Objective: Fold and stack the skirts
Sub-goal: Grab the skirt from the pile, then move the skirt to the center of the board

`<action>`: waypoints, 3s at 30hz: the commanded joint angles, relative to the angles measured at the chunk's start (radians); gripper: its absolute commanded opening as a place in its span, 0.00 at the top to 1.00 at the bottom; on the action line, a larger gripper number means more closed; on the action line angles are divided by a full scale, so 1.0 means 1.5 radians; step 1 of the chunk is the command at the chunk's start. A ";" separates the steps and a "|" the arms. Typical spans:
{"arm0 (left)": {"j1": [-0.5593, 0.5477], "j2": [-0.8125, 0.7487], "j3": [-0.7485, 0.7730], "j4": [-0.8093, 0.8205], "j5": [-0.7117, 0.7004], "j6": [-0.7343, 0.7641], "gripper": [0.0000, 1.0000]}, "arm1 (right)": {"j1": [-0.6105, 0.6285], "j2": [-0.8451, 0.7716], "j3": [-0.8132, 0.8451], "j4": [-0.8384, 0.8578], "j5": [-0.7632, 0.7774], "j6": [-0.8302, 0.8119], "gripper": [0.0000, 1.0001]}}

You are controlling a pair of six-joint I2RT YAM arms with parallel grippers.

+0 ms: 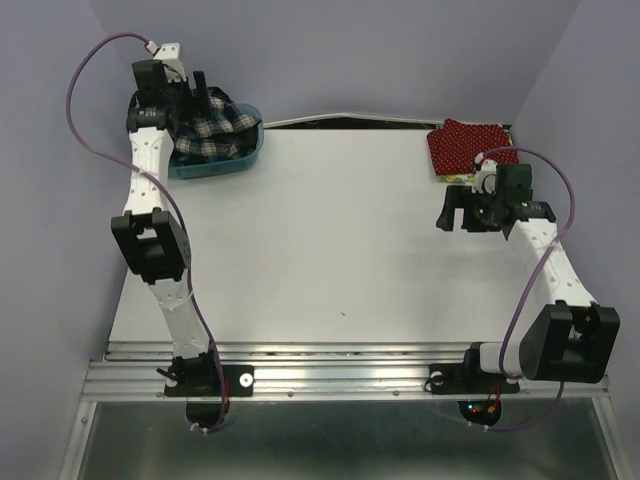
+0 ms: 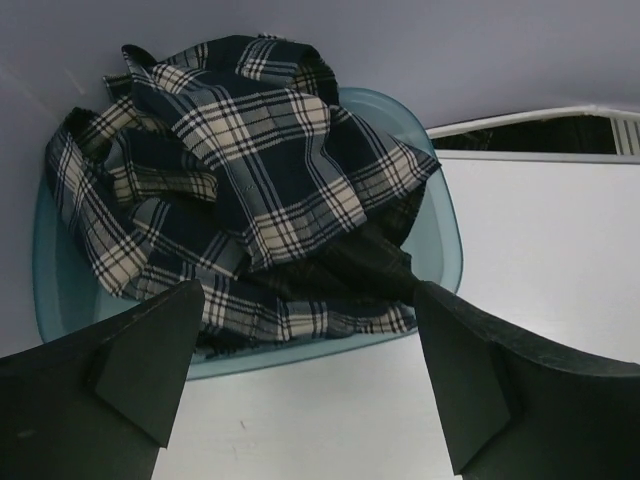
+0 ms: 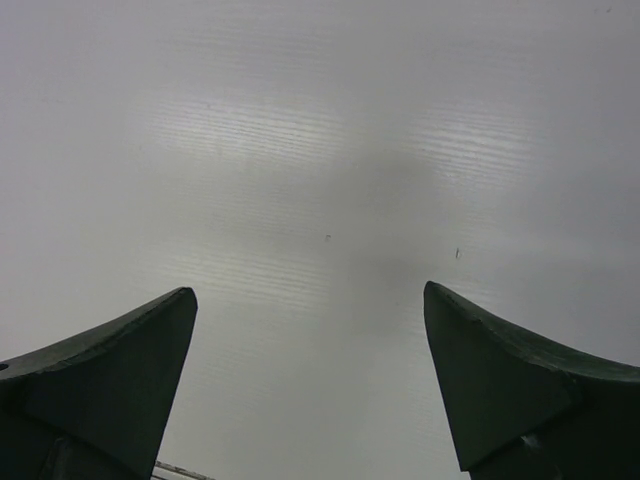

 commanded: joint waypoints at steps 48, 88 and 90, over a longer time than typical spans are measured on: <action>0.029 -0.019 0.210 0.655 0.114 -0.056 1.00 | -0.003 -0.013 0.038 0.012 -0.008 0.000 0.00; -0.234 -0.162 -0.062 0.757 0.555 -0.352 1.00 | -0.003 -0.036 0.029 0.029 -0.030 0.003 0.00; -0.232 -0.259 -0.250 0.674 0.603 -0.264 1.00 | -0.003 -0.045 0.021 0.029 -0.032 -0.002 0.00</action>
